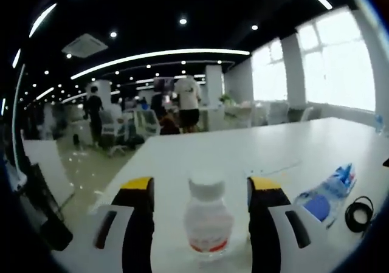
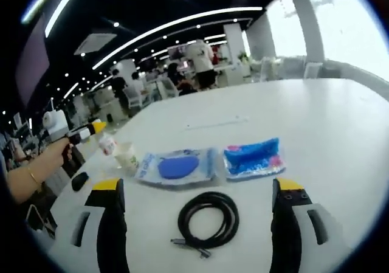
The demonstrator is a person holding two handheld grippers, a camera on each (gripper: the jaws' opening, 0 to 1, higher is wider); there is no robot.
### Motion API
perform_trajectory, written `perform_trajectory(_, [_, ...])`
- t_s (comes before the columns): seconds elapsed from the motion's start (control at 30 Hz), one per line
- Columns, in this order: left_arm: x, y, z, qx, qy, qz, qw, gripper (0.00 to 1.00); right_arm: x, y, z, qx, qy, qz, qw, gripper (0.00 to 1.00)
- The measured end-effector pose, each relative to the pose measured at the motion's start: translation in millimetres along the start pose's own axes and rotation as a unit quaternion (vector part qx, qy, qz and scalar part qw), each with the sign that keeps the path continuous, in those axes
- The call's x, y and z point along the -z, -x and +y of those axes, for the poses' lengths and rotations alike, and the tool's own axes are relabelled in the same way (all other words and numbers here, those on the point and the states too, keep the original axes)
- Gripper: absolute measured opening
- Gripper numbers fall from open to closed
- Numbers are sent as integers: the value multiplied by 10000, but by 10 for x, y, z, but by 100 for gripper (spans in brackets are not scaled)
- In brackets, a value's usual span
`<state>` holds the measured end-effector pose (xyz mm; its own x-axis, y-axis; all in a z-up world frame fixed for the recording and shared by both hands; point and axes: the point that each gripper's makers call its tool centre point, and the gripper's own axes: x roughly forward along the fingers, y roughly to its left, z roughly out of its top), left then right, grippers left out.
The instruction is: Arrange the tabletop items into an orderly group along one side of the table until the central work area is clear of visible clutter.
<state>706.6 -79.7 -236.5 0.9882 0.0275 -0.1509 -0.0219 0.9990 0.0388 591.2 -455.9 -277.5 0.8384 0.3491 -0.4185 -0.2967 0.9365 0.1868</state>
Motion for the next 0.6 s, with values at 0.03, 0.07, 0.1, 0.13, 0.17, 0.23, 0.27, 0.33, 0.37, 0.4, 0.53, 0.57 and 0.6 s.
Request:
perform_trajectory(0.03, [15, -7, -7, 15, 4, 25, 10000, 52, 7, -5, -7, 6, 8, 20, 10000, 99])
perform_trajectory(0.07, [57, -4, -8, -6, 37, 127, 9999, 47, 8, -7, -17, 22, 0, 18, 10000, 99])
perform_trajectory(0.1, [76, -5, -6, -28, 32, 164, 9999, 43, 10, -11, -23, 26, -8, 21, 10000, 99])
perform_trajectory(0.13, [89, -13, -40, 62, -44, 166, 9998, 39, 11, -12, -29, 28, -17, 26, 10000, 99])
perform_trajectory(0.17, [92, -15, -50, 88, -40, 173, 9998, 34, 15, -15, -38, 42, -28, 32, 10000, 99])
perform_trajectory(0.23, [75, -19, -74, 145, 37, 130, 9998, 26, 22, -23, -51, 54, -27, 49, 10000, 99])
perform_trajectory(0.27, [62, -24, -89, 185, 57, 95, 9998, 24, 27, -26, -56, 57, -33, 62, 10000, 99])
perform_trajectory(0.33, [51, -25, -81, 141, -30, 92, 9999, 23, 40, -30, -59, 58, -93, 88, 9999, 99])
perform_trajectory(0.37, [51, -28, -80, 138, -23, 92, 9999, 23, 43, -31, -57, 50, -121, 90, 9999, 99])
perform_trajectory(0.4, [51, -29, -77, 127, -15, 89, 9999, 23, 48, -29, -55, 48, -136, 102, 9998, 99])
perform_trajectory(0.53, [45, -21, -73, 123, -8, 84, 9999, 22, 74, -34, -63, 103, -12, 171, 9998, 99])
perform_trajectory(0.57, [44, -19, -69, 112, -9, 87, 9999, 22, 73, -36, -58, 95, -10, 166, 9998, 99])
perform_trajectory(0.6, [40, -16, -67, 100, -2, 96, 9999, 22, 74, -37, -53, 83, -16, 168, 9998, 99])
